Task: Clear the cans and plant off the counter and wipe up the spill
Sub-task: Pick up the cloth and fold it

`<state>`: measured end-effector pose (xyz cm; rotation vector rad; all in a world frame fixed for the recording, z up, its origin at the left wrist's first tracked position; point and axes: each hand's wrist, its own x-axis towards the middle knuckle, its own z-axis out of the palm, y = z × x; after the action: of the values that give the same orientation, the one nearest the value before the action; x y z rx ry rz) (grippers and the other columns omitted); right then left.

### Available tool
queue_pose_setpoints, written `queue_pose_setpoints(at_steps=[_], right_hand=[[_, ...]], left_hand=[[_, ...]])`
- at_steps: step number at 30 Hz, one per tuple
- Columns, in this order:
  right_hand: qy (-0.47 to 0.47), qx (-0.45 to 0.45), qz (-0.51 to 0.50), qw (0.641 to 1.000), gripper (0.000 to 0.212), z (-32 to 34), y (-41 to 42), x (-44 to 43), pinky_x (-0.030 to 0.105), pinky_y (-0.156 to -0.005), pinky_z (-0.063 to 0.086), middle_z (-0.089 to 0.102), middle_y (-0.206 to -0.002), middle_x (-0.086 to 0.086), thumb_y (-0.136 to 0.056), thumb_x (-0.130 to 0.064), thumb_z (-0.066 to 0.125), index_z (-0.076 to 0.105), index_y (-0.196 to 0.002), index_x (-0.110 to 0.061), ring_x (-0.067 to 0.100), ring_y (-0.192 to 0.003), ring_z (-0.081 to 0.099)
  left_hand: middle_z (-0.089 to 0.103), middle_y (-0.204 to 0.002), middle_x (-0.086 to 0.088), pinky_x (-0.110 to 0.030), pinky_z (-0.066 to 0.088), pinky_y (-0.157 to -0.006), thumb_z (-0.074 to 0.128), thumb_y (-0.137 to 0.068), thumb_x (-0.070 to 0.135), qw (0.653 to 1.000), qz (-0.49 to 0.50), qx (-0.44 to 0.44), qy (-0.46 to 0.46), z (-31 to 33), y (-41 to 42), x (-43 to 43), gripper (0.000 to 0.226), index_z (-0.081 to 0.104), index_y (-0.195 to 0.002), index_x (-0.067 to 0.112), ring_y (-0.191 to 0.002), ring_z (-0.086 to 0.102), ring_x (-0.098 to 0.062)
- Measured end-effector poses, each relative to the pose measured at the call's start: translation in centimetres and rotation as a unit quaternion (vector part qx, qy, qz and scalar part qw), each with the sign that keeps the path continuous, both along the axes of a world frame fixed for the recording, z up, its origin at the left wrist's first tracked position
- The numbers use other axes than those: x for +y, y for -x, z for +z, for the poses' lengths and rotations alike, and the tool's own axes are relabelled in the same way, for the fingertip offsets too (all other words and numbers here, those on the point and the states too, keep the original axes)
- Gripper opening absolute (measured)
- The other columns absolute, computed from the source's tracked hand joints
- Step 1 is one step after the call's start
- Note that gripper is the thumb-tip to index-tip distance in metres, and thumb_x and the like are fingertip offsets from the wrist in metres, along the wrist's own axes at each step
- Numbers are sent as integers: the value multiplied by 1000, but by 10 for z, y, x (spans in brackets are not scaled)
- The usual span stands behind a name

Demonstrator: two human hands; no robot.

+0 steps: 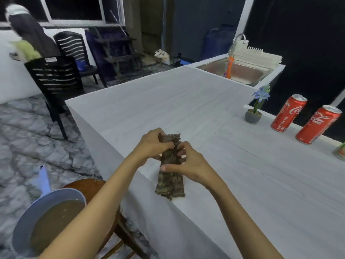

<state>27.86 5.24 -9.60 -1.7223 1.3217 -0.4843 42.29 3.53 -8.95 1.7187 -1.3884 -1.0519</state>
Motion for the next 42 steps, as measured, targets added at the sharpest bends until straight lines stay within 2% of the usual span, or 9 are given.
queue_pose_setpoints(at_steps=[5,9,12,15,20,26,32,37,42], right_hand=[[78,-110,23,991,38,2,-56,24,5,-65,48,62,-96,-8,-82,-29,69,57,-117,-20,7,-85,61],[-25,-187,80,979,24,-8,-96,31,38,-86,56,69,-105,7,-87,-21,63,61,-110,-14,21,-97,66],[-170,-250,110,947,37,-24,-132,45,35,-81,57,66,-115,10,-87,-12,63,52,-121,-8,22,-100,66],[-260,-255,132,922,37,-48,-171,63,39,-87,53,64,-119,17,-86,-7,62,54,-123,-3,30,-106,63],[-373,-239,123,888,19,-91,-219,92,24,-67,58,69,-103,15,-87,-4,60,64,-105,-2,18,-83,69],[-249,-65,97,962,35,-127,-240,100,41,-89,52,59,-94,2,-82,-1,64,50,-111,-14,20,-93,57],[-137,42,78,987,32,-162,-240,105,36,-86,51,58,-82,2,-79,-2,67,47,-101,-15,23,-89,61],[21,101,109,989,24,-169,-241,114,36,-87,52,64,-108,5,-83,-16,66,65,-107,-14,20,-94,63],[101,117,180,971,16,-173,-231,115,25,-79,47,59,-111,-1,-90,-25,58,66,-101,-17,13,-92,57]], left_hand=[[57,-76,-1,-34,58,-82,75,-72,28,991,50,128,2,27,-42,52,32,51,-83,11,-82,66,-16],[64,-87,-2,-30,56,-85,70,-77,10,973,79,216,13,28,-91,100,25,62,-100,6,-90,65,-16],[58,-105,-4,-27,55,-78,70,-77,14,968,205,146,5,-2,-132,133,41,55,-116,11,-98,59,-17],[55,-117,-6,-32,51,-87,72,-76,28,945,266,168,-87,-43,-168,171,54,51,-122,9,-107,57,-20],[71,-78,-2,-26,58,-64,62,-83,5,880,309,342,-116,-95,-191,216,6,65,-80,9,-69,69,-11],[65,-103,-17,-31,57,-66,65,-79,-1,827,410,365,-126,-151,-204,233,24,59,-102,1,-85,64,-22],[57,-114,-14,-32,48,-77,61,-80,-7,855,407,282,-157,-170,-200,228,57,38,-132,-7,-100,54,-24],[67,-99,-12,-25,44,-83,73,-75,11,916,372,-37,-144,-171,-199,227,50,57,-121,2,-86,59,-18],[61,-101,-7,-31,47,-86,74,-73,22,923,334,-175,-81,-178,-197,234,50,58,-121,15,-96,59,-21]])
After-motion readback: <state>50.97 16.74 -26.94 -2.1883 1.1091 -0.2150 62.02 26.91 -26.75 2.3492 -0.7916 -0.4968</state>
